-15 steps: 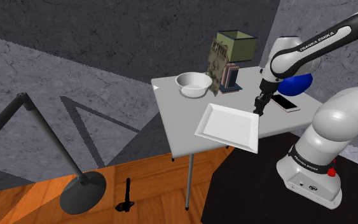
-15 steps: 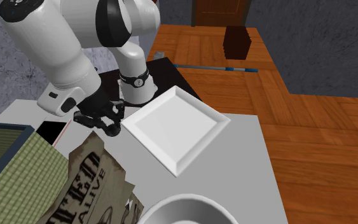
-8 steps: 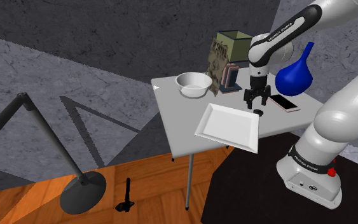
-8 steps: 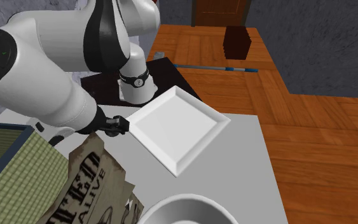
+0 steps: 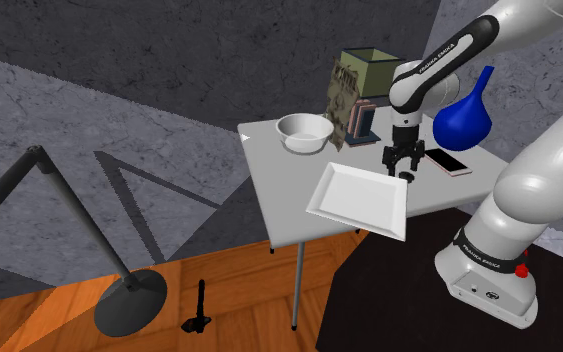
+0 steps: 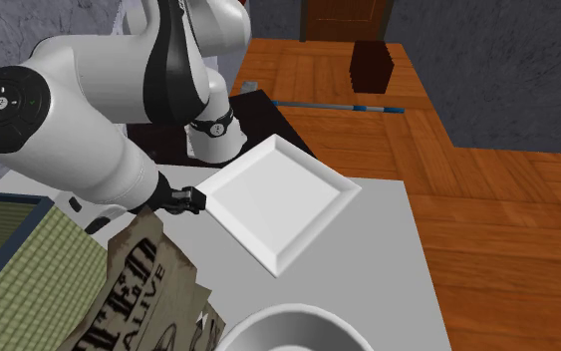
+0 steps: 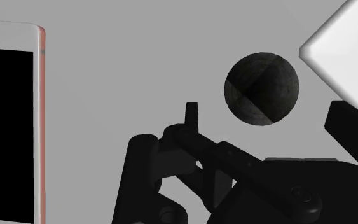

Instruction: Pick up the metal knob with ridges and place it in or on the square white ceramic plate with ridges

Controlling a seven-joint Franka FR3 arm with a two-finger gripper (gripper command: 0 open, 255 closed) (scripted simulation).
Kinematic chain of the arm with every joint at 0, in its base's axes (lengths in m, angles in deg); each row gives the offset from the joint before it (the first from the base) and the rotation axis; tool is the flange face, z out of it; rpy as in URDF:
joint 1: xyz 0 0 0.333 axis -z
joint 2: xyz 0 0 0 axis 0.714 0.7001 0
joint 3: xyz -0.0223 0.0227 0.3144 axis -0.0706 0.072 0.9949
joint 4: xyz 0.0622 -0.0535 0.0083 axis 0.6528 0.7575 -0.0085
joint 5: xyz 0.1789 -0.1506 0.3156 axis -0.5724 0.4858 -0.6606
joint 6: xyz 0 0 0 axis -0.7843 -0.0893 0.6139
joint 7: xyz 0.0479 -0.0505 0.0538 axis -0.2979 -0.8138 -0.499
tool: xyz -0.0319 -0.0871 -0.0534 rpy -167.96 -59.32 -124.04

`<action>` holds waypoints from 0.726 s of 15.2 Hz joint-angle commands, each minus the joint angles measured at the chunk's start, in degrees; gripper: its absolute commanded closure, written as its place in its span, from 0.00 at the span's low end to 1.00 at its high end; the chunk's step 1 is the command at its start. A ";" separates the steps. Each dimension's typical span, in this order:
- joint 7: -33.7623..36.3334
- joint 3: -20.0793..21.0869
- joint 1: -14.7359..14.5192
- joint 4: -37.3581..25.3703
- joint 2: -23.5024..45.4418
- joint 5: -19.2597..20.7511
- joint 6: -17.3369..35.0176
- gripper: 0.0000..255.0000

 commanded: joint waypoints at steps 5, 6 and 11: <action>-0.13 -0.07 0.05 0.26 0.23 0.08 -0.12 1.00; -0.20 -0.13 0.10 0.28 0.24 0.14 -0.09 1.00; 0.00 0.01 0.00 0.25 0.03 0.08 -0.33 1.00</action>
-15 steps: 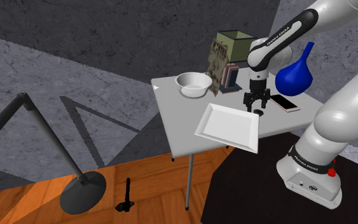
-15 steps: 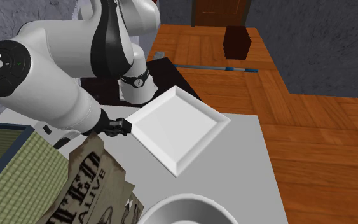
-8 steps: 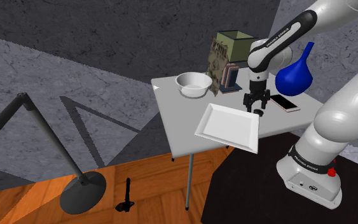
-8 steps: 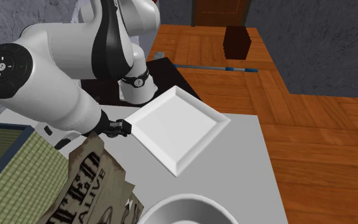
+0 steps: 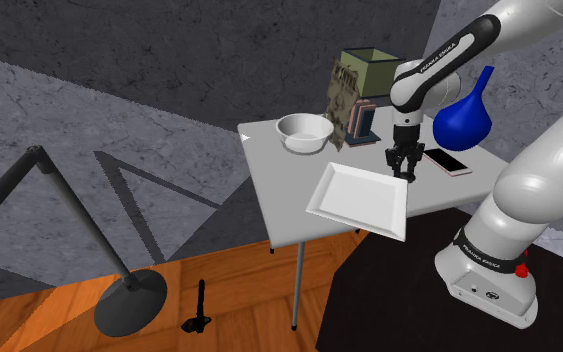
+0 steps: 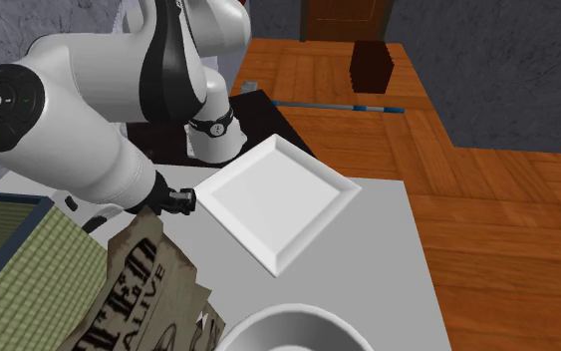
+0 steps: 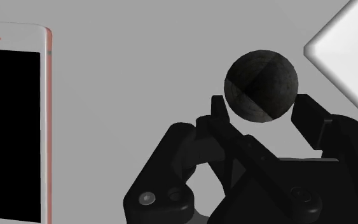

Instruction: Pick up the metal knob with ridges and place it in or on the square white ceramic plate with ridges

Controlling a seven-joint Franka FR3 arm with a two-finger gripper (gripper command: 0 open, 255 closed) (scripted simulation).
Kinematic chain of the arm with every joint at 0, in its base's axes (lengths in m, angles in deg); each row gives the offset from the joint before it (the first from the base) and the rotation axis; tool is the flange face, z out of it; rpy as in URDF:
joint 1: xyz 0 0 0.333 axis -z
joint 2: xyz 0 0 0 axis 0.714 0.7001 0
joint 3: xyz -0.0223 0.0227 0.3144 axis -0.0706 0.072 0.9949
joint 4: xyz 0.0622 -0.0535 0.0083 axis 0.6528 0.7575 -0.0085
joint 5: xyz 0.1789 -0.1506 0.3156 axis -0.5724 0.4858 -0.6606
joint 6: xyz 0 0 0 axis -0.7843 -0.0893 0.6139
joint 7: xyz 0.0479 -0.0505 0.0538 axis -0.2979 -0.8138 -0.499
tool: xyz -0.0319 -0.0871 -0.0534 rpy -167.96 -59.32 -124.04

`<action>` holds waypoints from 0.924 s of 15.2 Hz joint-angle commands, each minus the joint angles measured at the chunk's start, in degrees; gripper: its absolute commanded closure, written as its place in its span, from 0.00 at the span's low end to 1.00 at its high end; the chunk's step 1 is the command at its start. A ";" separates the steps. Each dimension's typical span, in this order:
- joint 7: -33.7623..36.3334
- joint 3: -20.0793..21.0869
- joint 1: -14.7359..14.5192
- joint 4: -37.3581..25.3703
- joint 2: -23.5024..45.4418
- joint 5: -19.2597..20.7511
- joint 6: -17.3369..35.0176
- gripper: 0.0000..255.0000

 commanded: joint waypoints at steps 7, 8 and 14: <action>0.93 0.67 -0.02 -0.57 -3.62 0.53 -4.64 1.00; 1.09 0.78 0.05 -0.82 -4.38 0.68 -5.63 1.00; 1.85 1.50 0.37 -2.65 -8.51 1.24 -11.50 1.00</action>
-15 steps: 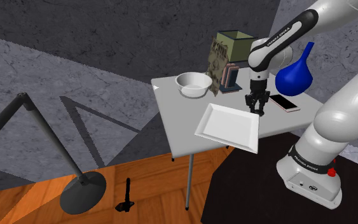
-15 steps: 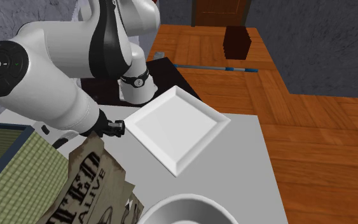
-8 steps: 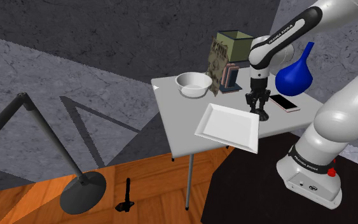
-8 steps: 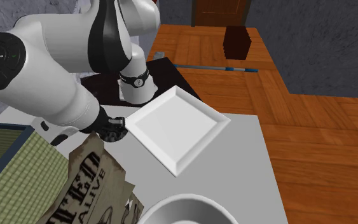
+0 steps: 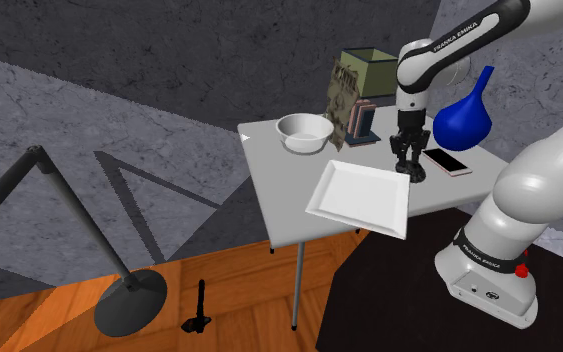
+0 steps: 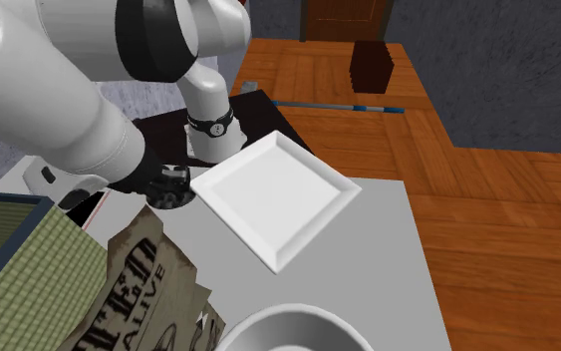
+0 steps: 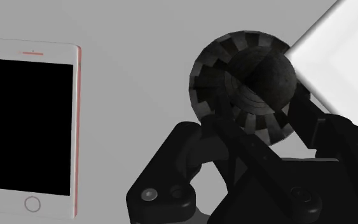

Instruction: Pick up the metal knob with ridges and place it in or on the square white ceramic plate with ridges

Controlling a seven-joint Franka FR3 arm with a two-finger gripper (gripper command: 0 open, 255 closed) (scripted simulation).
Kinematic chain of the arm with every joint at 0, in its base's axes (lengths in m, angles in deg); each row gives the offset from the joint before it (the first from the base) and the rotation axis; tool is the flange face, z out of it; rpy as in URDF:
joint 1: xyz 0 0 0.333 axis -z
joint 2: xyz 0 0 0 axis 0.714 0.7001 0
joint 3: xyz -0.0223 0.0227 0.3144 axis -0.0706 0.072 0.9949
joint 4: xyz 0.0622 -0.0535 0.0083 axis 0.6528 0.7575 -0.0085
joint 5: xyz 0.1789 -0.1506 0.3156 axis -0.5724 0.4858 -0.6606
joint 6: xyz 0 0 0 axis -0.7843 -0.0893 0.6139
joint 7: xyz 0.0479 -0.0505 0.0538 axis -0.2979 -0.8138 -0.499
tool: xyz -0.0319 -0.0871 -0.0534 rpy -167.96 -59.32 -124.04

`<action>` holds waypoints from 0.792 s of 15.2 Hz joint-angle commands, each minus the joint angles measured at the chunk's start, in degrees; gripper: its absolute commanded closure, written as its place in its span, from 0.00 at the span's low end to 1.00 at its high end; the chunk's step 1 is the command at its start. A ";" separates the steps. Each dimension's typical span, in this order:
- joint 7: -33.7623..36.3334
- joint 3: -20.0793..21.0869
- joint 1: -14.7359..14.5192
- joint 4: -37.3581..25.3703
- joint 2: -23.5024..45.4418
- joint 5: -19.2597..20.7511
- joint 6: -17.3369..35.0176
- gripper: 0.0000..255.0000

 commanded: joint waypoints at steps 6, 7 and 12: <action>0.65 0.88 0.28 -2.69 -4.23 0.31 -6.81 1.00; 0.72 1.00 0.30 -3.12 -4.73 0.32 -7.73 1.00; -4.15 -1.34 0.80 0.72 -1.38 2.13 -1.13 0.00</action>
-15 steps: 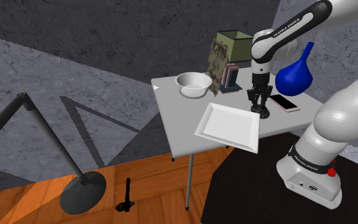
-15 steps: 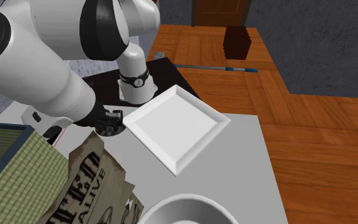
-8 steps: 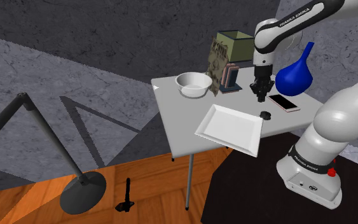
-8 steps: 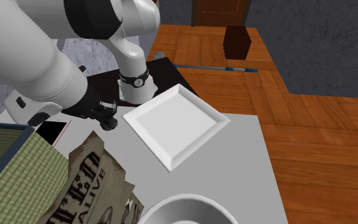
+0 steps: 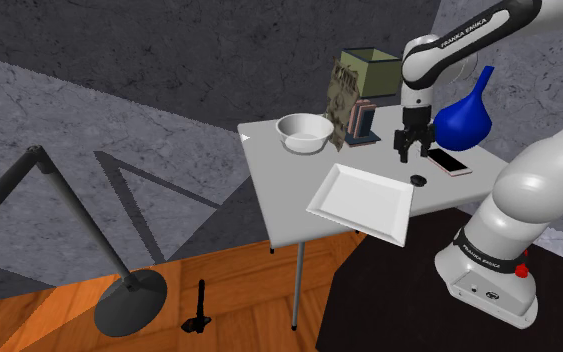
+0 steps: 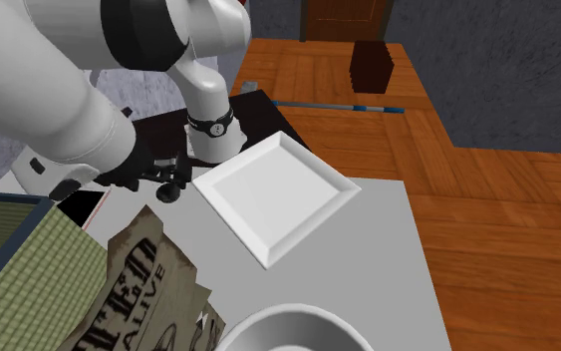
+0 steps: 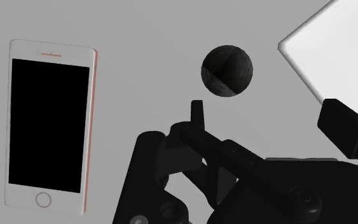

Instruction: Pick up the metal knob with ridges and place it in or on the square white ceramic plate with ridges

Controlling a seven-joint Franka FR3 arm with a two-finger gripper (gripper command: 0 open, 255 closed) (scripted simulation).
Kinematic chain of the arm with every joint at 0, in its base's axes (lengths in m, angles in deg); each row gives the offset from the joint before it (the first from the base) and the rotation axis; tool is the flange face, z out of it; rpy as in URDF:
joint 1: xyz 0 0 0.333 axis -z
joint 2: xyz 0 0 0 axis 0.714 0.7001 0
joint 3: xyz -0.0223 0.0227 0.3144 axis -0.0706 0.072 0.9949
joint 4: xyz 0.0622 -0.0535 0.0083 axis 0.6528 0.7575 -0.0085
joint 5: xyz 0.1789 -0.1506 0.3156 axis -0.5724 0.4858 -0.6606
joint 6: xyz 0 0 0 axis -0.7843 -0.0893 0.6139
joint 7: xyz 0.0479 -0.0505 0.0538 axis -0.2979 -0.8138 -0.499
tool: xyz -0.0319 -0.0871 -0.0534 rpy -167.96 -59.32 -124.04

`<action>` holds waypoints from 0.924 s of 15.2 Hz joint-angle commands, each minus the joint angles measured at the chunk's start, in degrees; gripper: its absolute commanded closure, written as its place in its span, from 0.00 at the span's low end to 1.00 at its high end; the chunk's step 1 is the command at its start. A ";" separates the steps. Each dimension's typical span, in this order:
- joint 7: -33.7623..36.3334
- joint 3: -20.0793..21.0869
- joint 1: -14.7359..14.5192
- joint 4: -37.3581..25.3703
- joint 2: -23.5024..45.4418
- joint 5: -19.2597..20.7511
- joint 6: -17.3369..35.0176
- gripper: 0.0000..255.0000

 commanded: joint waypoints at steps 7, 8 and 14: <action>-4.27 -2.41 0.55 5.01 4.61 1.67 9.18 0.00; -4.32 -2.53 0.56 5.54 5.06 1.70 10.14 0.00; -4.41 -2.72 0.57 6.36 5.82 1.73 11.69 0.00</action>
